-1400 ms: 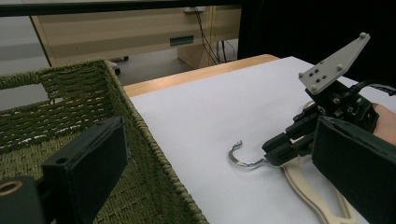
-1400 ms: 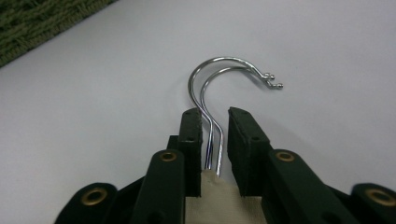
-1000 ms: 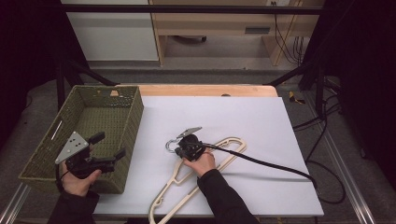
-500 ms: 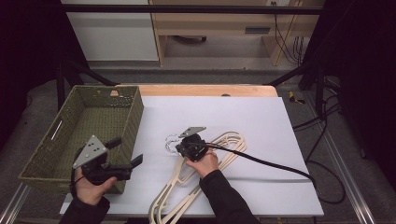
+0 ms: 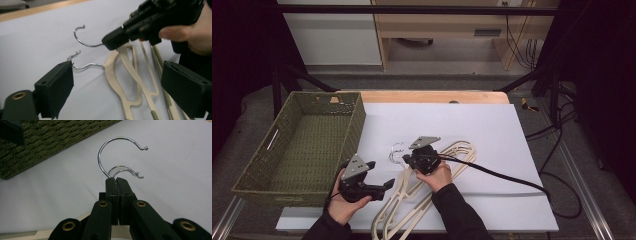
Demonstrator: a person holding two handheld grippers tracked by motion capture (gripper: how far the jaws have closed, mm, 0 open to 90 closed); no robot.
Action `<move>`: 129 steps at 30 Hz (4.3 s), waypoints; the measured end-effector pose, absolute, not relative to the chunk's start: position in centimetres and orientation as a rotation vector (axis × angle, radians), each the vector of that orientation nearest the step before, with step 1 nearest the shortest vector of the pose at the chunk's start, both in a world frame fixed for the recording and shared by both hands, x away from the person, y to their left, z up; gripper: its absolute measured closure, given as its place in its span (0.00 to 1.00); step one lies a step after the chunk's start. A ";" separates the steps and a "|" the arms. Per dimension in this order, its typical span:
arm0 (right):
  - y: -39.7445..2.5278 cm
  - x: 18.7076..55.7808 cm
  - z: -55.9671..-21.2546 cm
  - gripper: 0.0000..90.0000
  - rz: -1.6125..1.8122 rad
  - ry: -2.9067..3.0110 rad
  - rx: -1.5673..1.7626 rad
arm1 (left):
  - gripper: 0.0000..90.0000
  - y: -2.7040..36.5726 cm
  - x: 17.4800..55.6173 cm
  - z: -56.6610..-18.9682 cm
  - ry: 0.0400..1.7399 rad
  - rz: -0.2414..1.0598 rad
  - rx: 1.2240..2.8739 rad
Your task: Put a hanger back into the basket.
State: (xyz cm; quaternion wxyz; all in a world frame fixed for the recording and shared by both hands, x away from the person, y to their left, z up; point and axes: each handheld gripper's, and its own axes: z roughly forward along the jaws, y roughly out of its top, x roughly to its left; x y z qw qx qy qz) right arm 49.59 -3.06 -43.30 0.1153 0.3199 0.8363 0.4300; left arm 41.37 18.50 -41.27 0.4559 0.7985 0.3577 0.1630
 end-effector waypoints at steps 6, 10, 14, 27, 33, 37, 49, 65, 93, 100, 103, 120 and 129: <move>-3.4 49.4 -43.1 0.99 1.271 2.454 0.904 | 0.24 16.7 43.0 -43.0 0.894 0.322 2.006; -3.6 49.2 -43.0 0.99 1.280 2.455 0.891 | 0.33 15.4 43.9 -43.8 0.893 0.263 2.031; -3.8 49.0 -42.8 0.99 1.290 2.448 0.872 | 0.45 14.1 44.8 -44.8 0.888 0.175 2.041; -4.8 48.1 -42.2 0.99 1.304 2.425 0.856 | 0.80 12.5 45.3 -45.5 0.938 0.003 2.008; -6.0 47.4 -41.4 0.93 1.311 2.407 0.852 | 0.83 12.0 44.6 -45.0 0.945 -0.004 1.982; -8.0 46.5 -40.7 0.81 1.349 2.374 0.858 | 0.85 11.7 44.1 -44.5 0.947 0.000 1.962; -17.5 42.9 -39.3 0.29 1.521 2.130 0.937 | 0.93 10.8 41.8 -42.4 0.869 0.011 1.910; -25.0 41.7 -39.6 0.08 1.479 2.008 1.097 | 0.95 11.5 39.3 -38.1 0.750 0.116 1.883; -25.8 42.0 -40.1 0.04 1.415 1.997 1.112 | 0.95 25.4 43.7 -26.2 0.740 0.418 1.822; -25.8 42.0 -40.1 0.04 1.417 1.988 1.108 | 0.95 29.1 45.5 -25.4 0.777 0.483 1.817; -25.8 42.1 -40.0 0.03 1.414 1.987 1.106 | 0.95 30.5 46.2 -25.3 0.784 0.501 1.818; -25.6 42.2 -40.1 0.03 1.413 1.987 1.120 | 0.95 37.8 49.0 -27.9 0.905 0.654 1.901; -25.5 42.2 -40.2 0.03 1.411 1.990 1.120 | 0.95 40.7 49.2 -29.3 0.950 0.705 1.929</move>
